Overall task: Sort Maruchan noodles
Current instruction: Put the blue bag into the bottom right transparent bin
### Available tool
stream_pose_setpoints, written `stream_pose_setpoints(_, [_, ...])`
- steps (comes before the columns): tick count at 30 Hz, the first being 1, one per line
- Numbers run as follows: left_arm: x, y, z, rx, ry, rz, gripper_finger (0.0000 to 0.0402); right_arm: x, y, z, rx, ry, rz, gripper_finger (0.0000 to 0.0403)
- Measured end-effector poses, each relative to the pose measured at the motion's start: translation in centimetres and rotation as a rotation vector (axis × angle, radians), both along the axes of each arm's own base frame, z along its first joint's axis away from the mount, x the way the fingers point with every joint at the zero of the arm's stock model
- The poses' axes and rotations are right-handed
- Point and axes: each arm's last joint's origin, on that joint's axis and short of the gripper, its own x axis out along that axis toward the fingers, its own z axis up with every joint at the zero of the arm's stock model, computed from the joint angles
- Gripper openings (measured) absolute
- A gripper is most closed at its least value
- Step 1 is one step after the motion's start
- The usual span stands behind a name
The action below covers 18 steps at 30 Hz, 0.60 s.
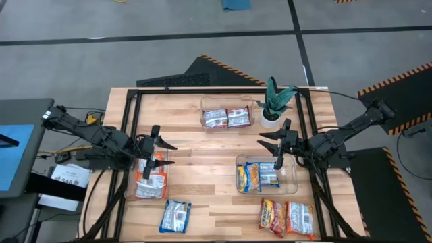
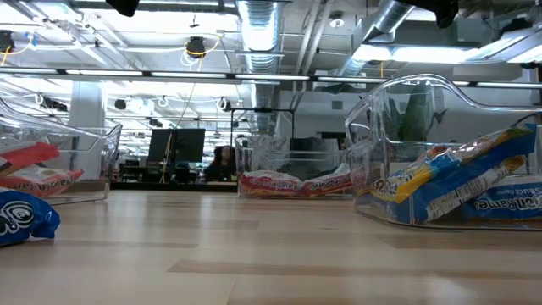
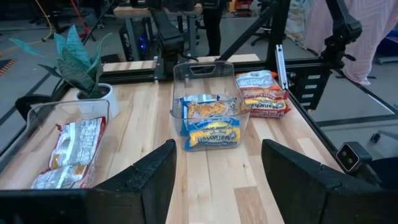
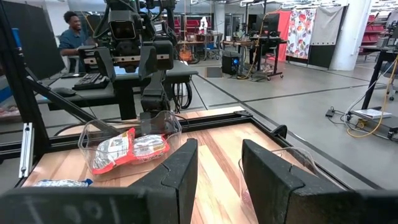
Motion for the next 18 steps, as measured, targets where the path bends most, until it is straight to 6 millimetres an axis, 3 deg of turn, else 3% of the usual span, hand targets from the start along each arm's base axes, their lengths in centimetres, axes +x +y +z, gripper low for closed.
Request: stream_pose_setpoints(18, [-0.05,-0.05,-0.04,0.010,0.005,-0.027,0.0219,0.00,0.00,0.00,-0.012,0.004,0.000,0.0152])
